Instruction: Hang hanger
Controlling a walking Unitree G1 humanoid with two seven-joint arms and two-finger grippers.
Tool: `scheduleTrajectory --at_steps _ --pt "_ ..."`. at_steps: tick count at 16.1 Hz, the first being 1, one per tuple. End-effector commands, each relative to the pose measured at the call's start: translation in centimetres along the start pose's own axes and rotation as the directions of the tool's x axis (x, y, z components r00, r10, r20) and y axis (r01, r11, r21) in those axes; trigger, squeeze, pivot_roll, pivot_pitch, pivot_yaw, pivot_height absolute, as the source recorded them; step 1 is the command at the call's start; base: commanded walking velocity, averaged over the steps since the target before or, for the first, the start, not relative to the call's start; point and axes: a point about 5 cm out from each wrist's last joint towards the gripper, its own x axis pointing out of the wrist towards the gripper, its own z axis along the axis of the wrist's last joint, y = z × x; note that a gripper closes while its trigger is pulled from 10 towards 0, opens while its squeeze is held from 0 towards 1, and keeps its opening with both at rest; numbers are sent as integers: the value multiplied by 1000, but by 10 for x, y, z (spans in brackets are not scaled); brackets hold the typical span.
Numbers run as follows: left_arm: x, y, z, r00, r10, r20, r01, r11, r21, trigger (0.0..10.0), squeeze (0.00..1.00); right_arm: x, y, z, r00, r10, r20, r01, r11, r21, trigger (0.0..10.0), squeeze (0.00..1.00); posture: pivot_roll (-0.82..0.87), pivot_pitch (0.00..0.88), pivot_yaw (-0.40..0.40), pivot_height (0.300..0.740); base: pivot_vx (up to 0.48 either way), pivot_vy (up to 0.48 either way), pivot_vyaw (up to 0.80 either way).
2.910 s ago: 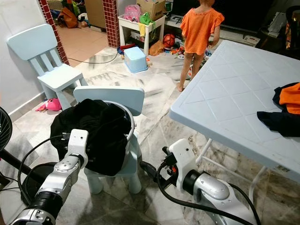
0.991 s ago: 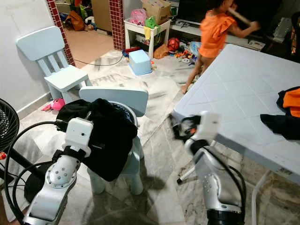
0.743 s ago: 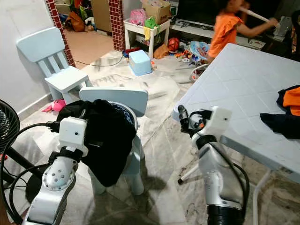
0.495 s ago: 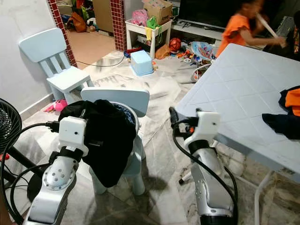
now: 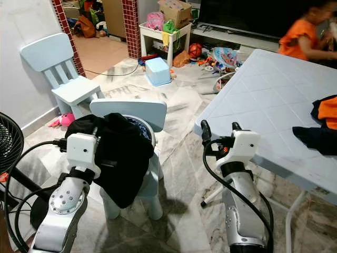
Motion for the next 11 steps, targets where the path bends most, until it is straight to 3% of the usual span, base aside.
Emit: scheduleTrajectory --at_steps 1,6,11 --pt "2 -3 -1 999 -41 -18 40 999 -32 10000 0 2 1 -5 999 6 -48 -5 1000 9 10000 0 -33 0 -9 740 0 0 0" --pt "7 -10 8 995 -100 9 100 994 -44 10000 0 6 2 -8 997 10 -77 -9 1000 16 10000 0 -35 0 -10 740 0 0 0" --pt "8 -14 12 990 -137 20 138 989 -59 10000 0 7 3 -8 996 15 -85 -14 1000 14 10000 0 -36 0 -12 740 0 0 -800"
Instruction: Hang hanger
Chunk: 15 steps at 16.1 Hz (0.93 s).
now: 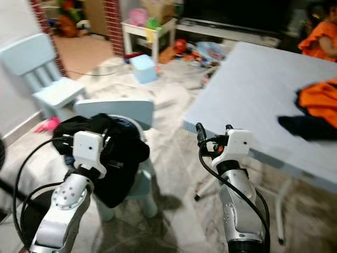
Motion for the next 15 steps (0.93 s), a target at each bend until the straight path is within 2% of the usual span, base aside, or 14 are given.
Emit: scheduleTrajectory --at_steps 1,10,13,15 --pt "3 -3 9 999 -26 34 26 1000 -3 10000 0 1 -1 0 1000 1 -9 -1 1000 0 10000 0 -36 0 -12 740 0 0 -800" --pt "6 -8 13 997 -63 52 63 998 4 10000 0 5 -2 0 1000 -1 -9 1 1000 1 10000 0 -33 0 -15 740 0 0 -797" --pt "7 -9 13 996 -68 54 68 998 1 10000 0 6 -2 0 1000 -2 -7 2 1000 2 10000 0 -35 0 -15 740 0 -280 -602" --pt "8 -9 13 996 -70 54 70 998 -1 10000 0 7 -3 1 1000 -4 -7 4 1000 2 10000 0 -36 0 -15 740 0 -323 0"
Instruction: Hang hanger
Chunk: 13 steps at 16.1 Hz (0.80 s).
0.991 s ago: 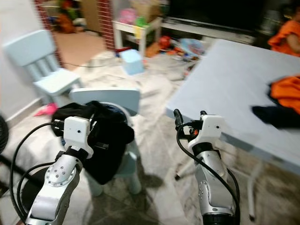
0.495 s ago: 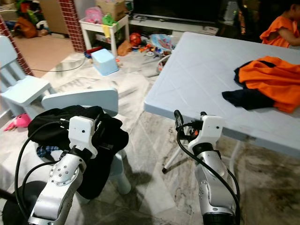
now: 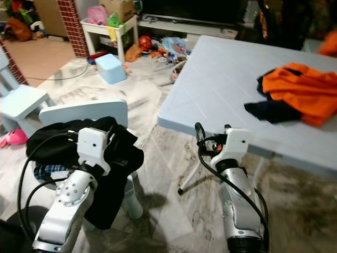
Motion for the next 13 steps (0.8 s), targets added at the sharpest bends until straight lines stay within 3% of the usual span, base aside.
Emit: scheduleTrajectory --at_steps 1,13 --pt "2 -2 6 1000 -20 23 20 1000 6 10000 0 3 0 1 1000 4 -1 -4 1000 2 10000 0 -35 0 -16 740 0 -330 0" --pt "4 -4 7 999 -32 28 31 999 6 10000 0 5 0 0 1000 -3 -2 3 1000 11 10000 0 -37 0 -10 740 0 -373 0"
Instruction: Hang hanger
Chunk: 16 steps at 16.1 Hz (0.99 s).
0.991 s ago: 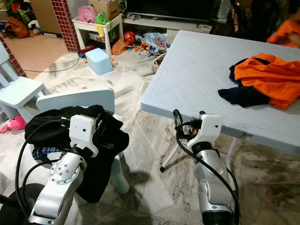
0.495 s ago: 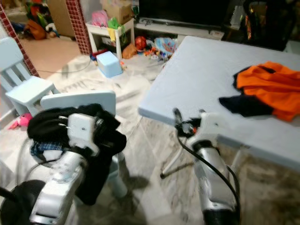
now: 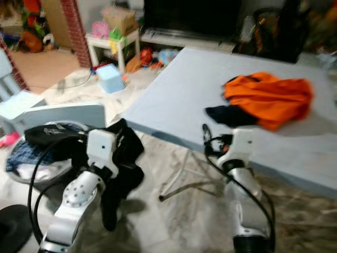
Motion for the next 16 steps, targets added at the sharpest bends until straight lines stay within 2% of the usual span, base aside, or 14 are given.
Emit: scheduleTrajectory --at_steps 1,5,9,14,16 --pt "0 5 5 1000 14 23 -15 1000 11 10000 0 2 8 2 1000 21 11 -21 1000 15 10000 0 -37 0 -11 740 0 -382 0" --pt "3 1 8 999 16 33 -15 1000 -23 10000 0 3 7 2 1000 21 10 -21 1000 14 10000 0 -38 0 -14 740 0 -86 0" --pt "2 -8 2 1000 -18 -9 18 999 -46 10000 0 3 6 2 1000 21 7 -21 1000 13 10000 0 -42 0 -17 740 0 0 0" --pt "3 -5 -2 999 1 -41 -5 994 -106 10000 0 4 5 2 1000 16 -3 -16 1000 17 10000 0 -44 0 -22 740 0 0 0" --pt "3 -3 -1 999 9 -44 -14 992 -122 10000 0 4 6 2 1000 18 -7 -18 1000 17 10000 0 -44 0 -22 740 0 0 -681"
